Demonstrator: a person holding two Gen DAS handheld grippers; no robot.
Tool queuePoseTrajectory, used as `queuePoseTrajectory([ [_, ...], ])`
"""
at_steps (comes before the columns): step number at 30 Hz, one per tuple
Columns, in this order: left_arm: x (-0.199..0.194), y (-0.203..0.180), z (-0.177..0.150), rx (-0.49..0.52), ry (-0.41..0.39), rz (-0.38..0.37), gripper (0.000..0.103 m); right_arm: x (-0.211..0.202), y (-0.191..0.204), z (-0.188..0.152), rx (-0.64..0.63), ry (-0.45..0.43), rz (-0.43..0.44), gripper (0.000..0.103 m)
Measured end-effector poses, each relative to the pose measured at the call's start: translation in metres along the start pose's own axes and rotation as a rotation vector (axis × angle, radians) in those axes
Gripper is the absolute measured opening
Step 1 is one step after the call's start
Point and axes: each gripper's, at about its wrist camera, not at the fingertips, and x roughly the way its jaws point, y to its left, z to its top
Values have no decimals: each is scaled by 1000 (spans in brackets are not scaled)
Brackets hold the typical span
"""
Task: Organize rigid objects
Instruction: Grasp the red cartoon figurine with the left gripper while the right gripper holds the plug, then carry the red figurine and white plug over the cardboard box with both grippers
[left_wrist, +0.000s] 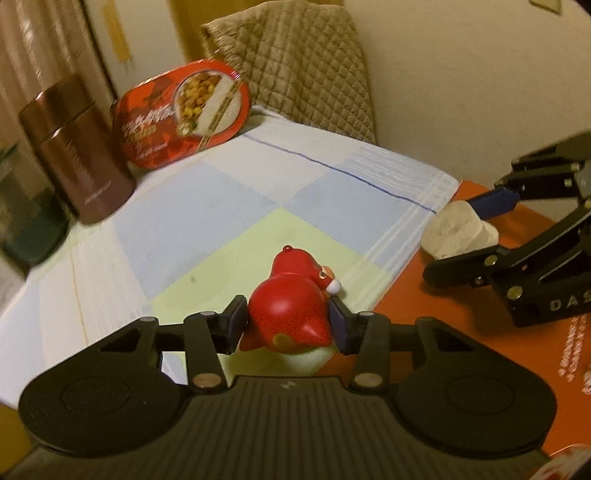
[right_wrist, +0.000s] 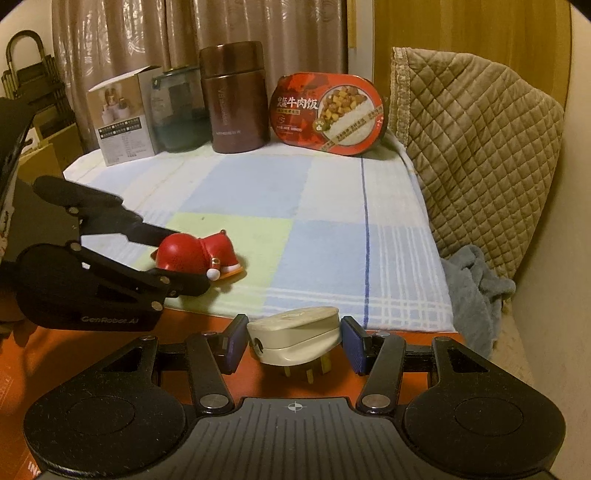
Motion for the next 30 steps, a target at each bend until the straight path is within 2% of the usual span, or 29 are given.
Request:
queuePoseTrajectory([
  [4,-17,-1,-9,-153,38,11,41,-2,3,-2,17,8,3,51],
  [8,-41,1,-34,-333,52,-5,41,-10,10,-5,39,20,17,51],
  [14,-81,-1,-71,-490,54,-25,41,-28,22,-14,77,42,43,51],
  [21,-115,-14,-89,-546,50,-44,41,-52,39,-26,94,65,66,51],
  [30,-160,-16,-87,-597,11,-51,41,-94,60,-22,76,67,61,51],
])
